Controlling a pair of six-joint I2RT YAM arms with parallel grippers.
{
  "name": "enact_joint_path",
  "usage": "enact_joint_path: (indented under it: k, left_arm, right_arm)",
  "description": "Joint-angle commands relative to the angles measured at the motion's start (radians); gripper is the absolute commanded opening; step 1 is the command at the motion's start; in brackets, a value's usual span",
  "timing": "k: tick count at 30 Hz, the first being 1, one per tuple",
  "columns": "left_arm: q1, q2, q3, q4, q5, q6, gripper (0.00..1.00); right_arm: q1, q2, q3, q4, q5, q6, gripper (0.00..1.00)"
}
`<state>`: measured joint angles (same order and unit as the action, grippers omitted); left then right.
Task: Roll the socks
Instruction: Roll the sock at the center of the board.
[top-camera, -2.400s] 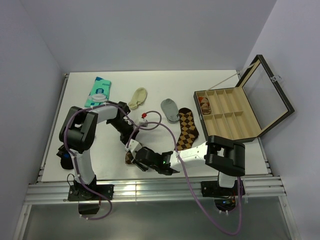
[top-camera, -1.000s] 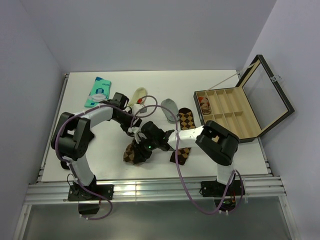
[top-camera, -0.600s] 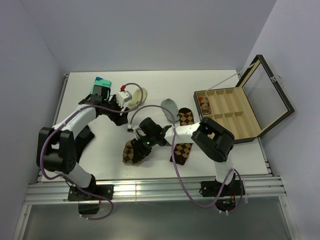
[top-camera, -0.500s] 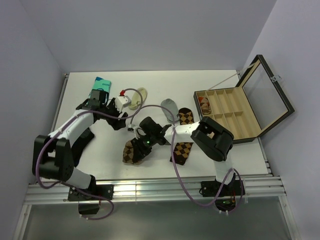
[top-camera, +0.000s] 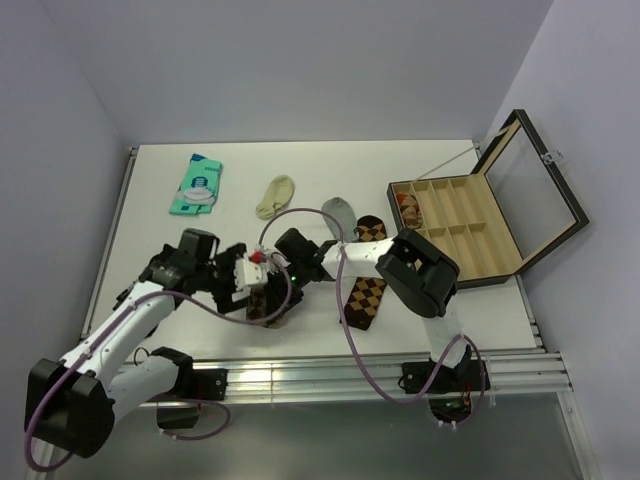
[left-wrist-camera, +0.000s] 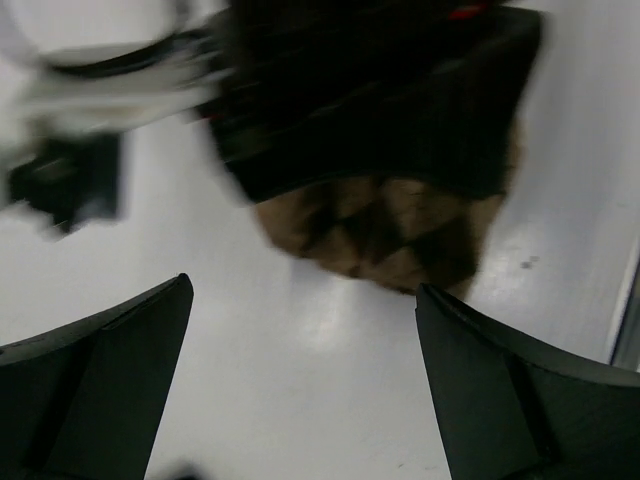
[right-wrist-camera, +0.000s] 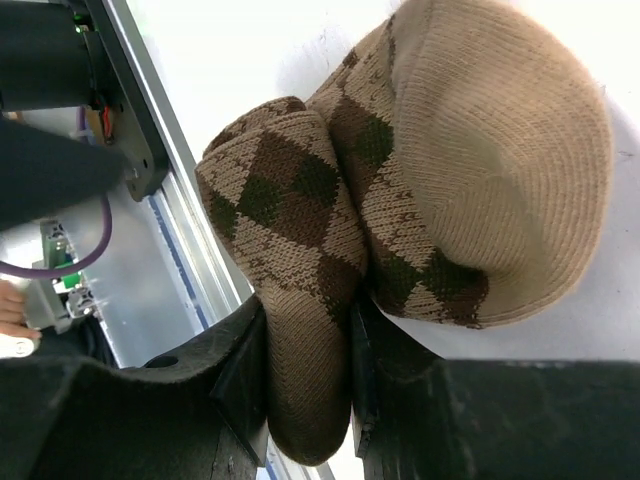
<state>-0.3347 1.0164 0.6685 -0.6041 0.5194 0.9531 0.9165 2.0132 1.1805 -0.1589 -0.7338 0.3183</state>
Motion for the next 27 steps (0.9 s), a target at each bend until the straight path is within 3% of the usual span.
enact_joint_path:
  k: [1, 5, 15, 27]
  left_arm:
    - [-0.127, -0.038, -0.081, 0.036, -0.045, 0.015, 0.99]
    - [-0.239, -0.071, -0.131, 0.09, -0.055, -0.022, 0.99]
    - [-0.336, -0.053, -0.187, 0.21, -0.099, -0.094, 0.97]
    - [-0.342, 0.042, -0.204, 0.291, -0.095, -0.116, 0.75]
  right_arm:
    - [-0.011, 0.094, -0.044, -0.251, 0.149, -0.038, 0.26]
    - [-0.013, 0.096, -0.041, -0.246, 0.142, -0.028, 0.27]
    - [-0.015, 0.114, -0.025, -0.251, 0.137, -0.031, 0.27]
    - [-0.018, 0.098, -0.035, -0.241, 0.135, -0.031, 0.27]
